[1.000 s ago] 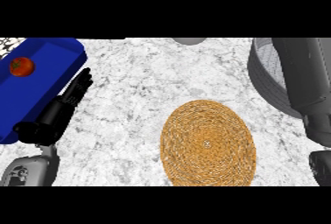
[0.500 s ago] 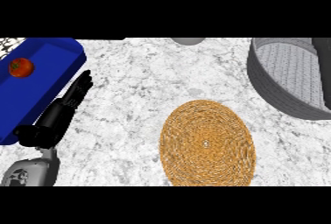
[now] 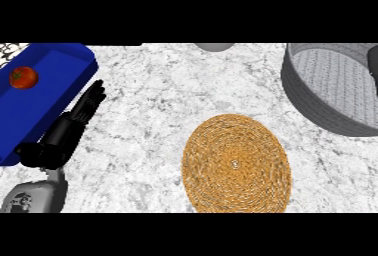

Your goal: Pick the can from the placemat and place it in the basket

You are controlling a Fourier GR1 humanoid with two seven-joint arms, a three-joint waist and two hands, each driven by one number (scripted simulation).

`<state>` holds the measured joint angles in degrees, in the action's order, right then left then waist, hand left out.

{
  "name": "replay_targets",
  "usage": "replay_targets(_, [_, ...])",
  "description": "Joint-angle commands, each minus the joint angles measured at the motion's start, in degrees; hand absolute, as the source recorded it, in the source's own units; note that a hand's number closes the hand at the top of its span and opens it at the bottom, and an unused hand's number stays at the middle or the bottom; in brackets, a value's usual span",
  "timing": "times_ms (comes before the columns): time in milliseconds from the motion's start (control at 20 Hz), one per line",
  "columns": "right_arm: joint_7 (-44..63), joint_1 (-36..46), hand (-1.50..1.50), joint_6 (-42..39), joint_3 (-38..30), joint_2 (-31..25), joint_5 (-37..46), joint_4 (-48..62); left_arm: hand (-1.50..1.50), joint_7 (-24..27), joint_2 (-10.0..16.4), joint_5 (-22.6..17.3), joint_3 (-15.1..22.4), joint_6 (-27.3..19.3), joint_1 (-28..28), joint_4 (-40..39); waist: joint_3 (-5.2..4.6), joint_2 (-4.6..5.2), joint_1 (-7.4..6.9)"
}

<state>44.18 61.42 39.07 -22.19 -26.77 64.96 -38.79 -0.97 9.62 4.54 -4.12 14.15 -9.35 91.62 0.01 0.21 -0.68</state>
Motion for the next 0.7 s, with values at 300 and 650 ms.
replay_targets(300, [-5.7,-4.9,1.5,14.5,-2.1,-2.0,-1.0,3.4,0.0,-2.9,-0.7,0.8,0.4,-1.0,-2.7,0.2,0.03,0.04,-0.11])
replay_targets(650, [-18.2,-5.5,-1.5,14.5,-5.0,-5.8,-9.9,7.8,0.0,-2.7,-0.4,-0.8,-1.1,-0.2,-4.4,-1.4,0.03,0.11,-0.15])
